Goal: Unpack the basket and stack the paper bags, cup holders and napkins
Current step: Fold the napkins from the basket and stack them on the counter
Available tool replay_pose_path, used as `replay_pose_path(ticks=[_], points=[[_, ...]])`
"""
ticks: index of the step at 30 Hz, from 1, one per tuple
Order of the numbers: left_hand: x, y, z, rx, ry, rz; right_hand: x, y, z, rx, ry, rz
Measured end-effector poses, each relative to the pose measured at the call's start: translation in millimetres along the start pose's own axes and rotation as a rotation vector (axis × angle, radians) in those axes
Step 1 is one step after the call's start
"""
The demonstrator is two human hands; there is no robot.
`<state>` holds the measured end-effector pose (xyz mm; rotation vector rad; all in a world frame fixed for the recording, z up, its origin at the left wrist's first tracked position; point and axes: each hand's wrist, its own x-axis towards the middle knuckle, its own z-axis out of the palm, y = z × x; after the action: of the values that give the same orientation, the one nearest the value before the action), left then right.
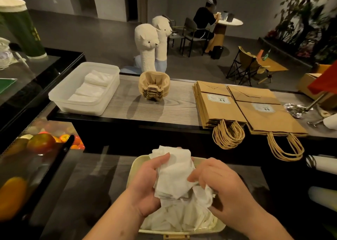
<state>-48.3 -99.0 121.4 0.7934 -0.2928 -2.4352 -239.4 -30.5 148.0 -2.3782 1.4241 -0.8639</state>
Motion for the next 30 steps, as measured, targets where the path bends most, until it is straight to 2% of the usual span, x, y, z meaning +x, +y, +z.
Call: replay_pose_path(ticks=[4,7,12,14,17,18,23,27,30], points=[[-1,-1,3,0.047,0.022,0.091,6,-8,-10,0.216,0.029,0.254],[-3,-3,0,0.081,0.019,0.088,24,-10,-10,0.332,0.018,0.424],[-10,-9,-7,0.051,-0.125,0.0,61,-6,8,0.199,0.084,0.522],[-12,-10,-12,0.072,-0.119,0.036,65,-8,13,0.225,0.197,0.567],[-14,-11,-15,0.047,-0.097,0.116,58,-18,5,0.391,0.466,0.679],[-14,-11,-16,0.027,-0.076,0.143,52,-21,3,0.427,0.495,0.724],[-16,-11,-11,-0.014,-0.037,0.312,29,-42,12,0.487,0.17,0.892],[-20,-17,-4,0.014,-0.071,0.391,37,-42,27,0.483,0.171,0.937],[-23,-20,-7,0.049,-0.03,0.394,41,-44,39,0.588,0.199,0.975]])
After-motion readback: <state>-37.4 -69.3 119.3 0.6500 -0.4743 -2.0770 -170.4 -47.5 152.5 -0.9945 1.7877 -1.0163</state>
